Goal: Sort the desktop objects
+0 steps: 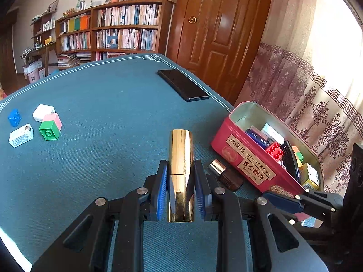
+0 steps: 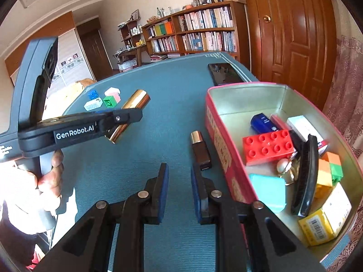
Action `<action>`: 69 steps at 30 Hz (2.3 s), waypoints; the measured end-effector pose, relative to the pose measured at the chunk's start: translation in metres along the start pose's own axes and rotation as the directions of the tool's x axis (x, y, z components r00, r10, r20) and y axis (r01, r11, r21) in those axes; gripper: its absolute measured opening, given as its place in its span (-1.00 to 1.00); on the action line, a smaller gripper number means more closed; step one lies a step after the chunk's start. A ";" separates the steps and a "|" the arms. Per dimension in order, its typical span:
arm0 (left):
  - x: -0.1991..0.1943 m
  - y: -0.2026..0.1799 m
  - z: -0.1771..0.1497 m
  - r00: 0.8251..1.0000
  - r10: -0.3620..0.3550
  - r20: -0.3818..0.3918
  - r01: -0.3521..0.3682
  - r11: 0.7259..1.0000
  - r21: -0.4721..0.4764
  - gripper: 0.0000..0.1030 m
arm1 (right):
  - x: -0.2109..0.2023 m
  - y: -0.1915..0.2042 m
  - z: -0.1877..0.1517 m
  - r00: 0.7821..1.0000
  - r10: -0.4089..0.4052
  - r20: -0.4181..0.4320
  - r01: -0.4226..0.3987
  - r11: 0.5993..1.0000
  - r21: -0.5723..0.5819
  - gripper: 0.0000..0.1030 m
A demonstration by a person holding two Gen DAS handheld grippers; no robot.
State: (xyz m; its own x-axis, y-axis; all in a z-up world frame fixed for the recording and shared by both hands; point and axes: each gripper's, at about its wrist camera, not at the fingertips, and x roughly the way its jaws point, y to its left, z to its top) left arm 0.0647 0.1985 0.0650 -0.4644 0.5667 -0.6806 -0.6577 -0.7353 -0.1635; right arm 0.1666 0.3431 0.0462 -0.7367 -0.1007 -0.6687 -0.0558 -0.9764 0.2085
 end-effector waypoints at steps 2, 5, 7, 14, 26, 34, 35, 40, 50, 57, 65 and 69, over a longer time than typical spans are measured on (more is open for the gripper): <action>-0.001 0.005 -0.001 1.000 -0.002 0.002 0.002 1.000 -0.008 -0.52 | 0.010 0.001 -0.004 0.999 -0.019 -0.027 0.019 1.000 0.013 -0.57; 0.000 0.012 -0.004 1.000 -0.004 0.000 0.004 1.000 -0.021 -0.52 | 0.024 -0.004 -0.006 0.997 -0.054 -0.056 0.057 0.997 0.056 -0.57; 0.000 0.018 -0.007 1.000 -0.006 -0.001 0.006 1.000 -0.030 -0.52 | 0.031 -0.004 -0.006 0.994 -0.091 -0.064 0.094 0.994 0.055 -0.58; 0.002 0.036 -0.015 1.000 -0.014 -0.006 0.013 0.998 -0.068 -0.52 | 0.051 -0.002 0.003 0.980 -0.179 -0.085 0.185 0.981 0.063 -0.58; 0.004 0.053 -0.020 0.999 -0.031 -0.008 0.030 0.993 -0.111 -0.52 | 0.079 0.007 0.028 0.981 -0.164 -0.108 0.166 0.986 0.015 -0.39; 0.003 0.065 -0.022 0.999 -0.041 -0.004 0.040 0.986 -0.165 -0.52 | 0.068 0.031 0.022 0.972 -0.226 -0.062 0.225 0.974 -0.016 0.42; 0.003 0.066 -0.023 0.999 -0.041 -0.003 0.040 0.985 -0.167 -0.52 | 0.068 0.034 0.021 0.964 -0.259 -0.054 0.258 0.966 -0.020 0.43; -0.001 0.069 -0.023 0.999 -0.033 0.011 0.034 0.985 -0.171 -0.52 | 0.078 0.035 0.026 0.941 -0.332 -0.068 0.331 0.943 -0.029 0.43; -0.004 0.079 -0.023 1.000 -0.017 0.023 0.021 0.980 -0.196 -0.52 | 0.096 0.014 0.044 0.971 -0.218 -0.098 0.223 0.974 0.045 0.43; 0.001 0.079 -0.027 1.000 -0.014 0.007 0.015 0.981 -0.195 -0.52 | 0.107 0.012 0.054 0.980 -0.183 -0.079 0.189 0.979 0.077 0.15; 0.006 0.077 -0.029 1.000 -0.003 -0.004 0.002 0.982 -0.191 -0.52 | 0.112 0.003 0.061 0.972 -0.224 -0.066 0.229 0.970 0.083 -0.57; 0.006 0.075 -0.029 1.000 0.000 -0.006 -0.001 0.982 -0.189 -0.52 | 0.106 0.003 0.058 0.986 -0.156 -0.062 0.161 0.984 0.081 -0.58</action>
State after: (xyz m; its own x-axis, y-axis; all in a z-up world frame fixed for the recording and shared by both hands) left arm 0.0294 0.1360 0.0282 -0.4609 0.5646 -0.6847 -0.5335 -0.7928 -0.2947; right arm 0.0497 0.3405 0.0172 -0.6760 0.0411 -0.7358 -0.2278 -0.9612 0.1555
